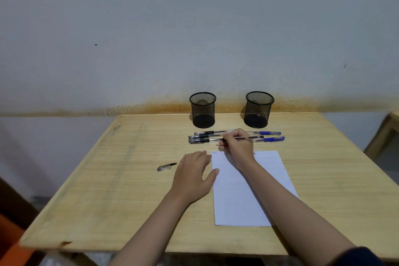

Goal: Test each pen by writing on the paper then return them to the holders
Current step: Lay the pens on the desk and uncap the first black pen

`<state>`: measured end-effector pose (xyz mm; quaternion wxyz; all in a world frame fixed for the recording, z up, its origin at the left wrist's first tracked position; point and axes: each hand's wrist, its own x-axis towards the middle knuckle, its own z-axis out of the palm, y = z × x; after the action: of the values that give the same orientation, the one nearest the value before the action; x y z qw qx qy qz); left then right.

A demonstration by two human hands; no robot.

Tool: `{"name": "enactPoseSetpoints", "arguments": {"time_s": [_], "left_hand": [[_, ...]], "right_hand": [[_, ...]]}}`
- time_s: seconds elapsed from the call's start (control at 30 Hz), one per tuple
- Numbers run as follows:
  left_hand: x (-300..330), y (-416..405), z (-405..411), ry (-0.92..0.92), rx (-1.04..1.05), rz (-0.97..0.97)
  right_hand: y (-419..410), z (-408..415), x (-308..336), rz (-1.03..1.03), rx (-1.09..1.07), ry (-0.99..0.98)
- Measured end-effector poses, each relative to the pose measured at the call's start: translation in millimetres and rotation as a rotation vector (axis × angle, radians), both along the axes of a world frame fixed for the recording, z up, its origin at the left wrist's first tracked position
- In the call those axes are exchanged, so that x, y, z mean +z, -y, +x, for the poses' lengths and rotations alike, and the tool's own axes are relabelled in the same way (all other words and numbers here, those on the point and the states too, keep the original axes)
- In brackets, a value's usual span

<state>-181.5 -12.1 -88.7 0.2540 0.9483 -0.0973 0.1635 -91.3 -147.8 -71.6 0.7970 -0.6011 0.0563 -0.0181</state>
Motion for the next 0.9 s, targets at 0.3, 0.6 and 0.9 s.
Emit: {"name": "enactPoseSetpoints", "arguments": {"time_s": [0.3, 0.6, 0.9], "left_hand": [[-7, -55, -22, 0.134, 0.407, -0.017], [10, -70, -27, -0.029, 0.411, -0.360], [33, -51, -43, 0.021, 0.219, -0.533]], "right_hand": [[6, -20, 17, -0.304, 0.247, 0.154], [-8, -56, 20, -0.369, 0.390, 0.273], [-5, -76, 29, -0.319, 0.430, 0.320]]}}
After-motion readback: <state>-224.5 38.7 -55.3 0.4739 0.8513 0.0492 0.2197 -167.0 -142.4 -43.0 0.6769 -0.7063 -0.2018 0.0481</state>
